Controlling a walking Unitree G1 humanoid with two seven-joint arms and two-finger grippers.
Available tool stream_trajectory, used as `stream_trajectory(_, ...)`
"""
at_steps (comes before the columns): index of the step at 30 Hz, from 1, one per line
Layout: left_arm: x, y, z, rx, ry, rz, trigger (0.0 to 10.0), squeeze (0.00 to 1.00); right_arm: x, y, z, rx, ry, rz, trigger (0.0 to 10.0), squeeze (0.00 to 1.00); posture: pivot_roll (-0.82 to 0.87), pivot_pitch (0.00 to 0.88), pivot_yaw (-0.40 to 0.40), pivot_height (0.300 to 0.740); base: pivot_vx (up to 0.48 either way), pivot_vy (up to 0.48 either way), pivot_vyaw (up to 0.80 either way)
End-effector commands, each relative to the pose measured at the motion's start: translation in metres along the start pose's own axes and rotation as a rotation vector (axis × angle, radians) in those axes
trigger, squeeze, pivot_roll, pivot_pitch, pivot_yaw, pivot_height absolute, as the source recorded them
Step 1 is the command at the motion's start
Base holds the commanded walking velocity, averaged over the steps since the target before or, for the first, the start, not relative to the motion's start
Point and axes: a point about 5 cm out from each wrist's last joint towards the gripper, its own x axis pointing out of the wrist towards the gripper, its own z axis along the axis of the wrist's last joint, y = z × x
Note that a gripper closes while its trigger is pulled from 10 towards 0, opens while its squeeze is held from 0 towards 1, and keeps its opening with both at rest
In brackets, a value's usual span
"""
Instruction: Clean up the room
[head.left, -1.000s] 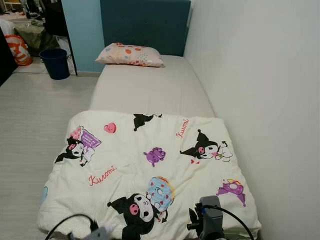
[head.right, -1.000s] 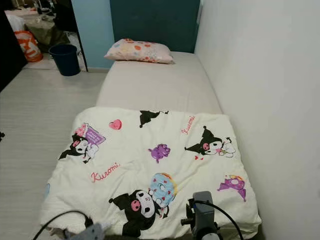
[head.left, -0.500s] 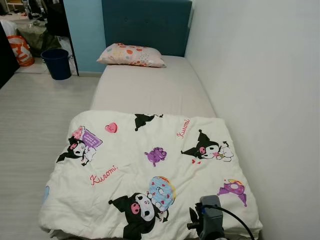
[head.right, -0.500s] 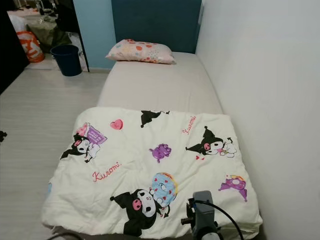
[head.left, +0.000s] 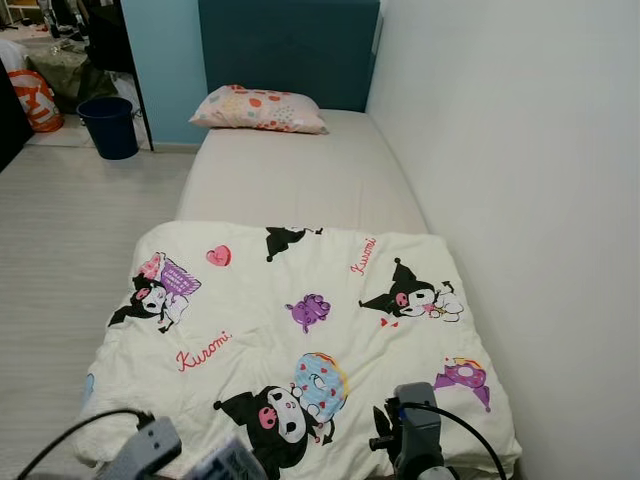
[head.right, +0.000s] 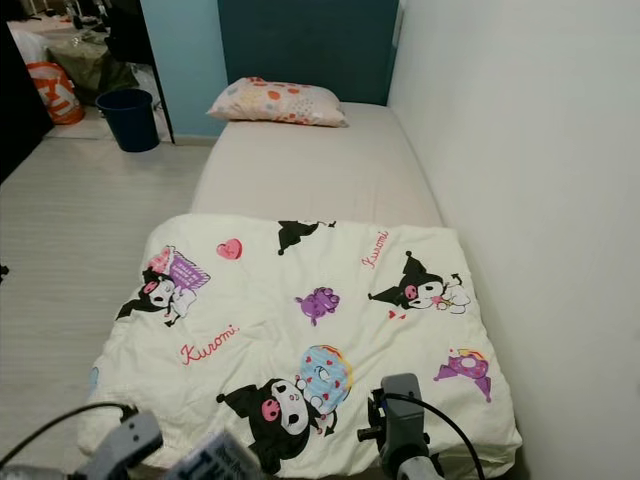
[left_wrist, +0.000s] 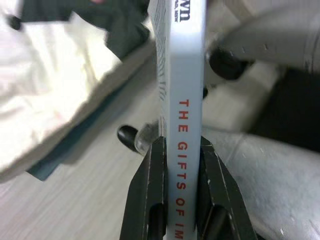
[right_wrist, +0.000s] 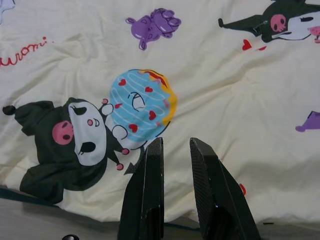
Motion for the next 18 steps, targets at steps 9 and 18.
stream_trajectory(9, -0.002, 0.055, 0.032, -0.008, -0.168, 0.768, 10.0, 0.00, -0.004, -0.004, -0.008, 0.007, 0.035, -0.025, 10.0, 0.00, 0.02, 0.155, -0.068, 0.728, 0.000, 0.000, 0.00)
stream_trajectory(18, 0.022, 0.047, 0.015, 0.032, -0.040, 0.895, 10.0, 0.00, -0.006, -0.006, -0.012, -0.018, 0.055, -0.052, 10.0, 0.00, 0.03, 0.142, -0.073, 0.728, 0.000, 0.000, 0.00)
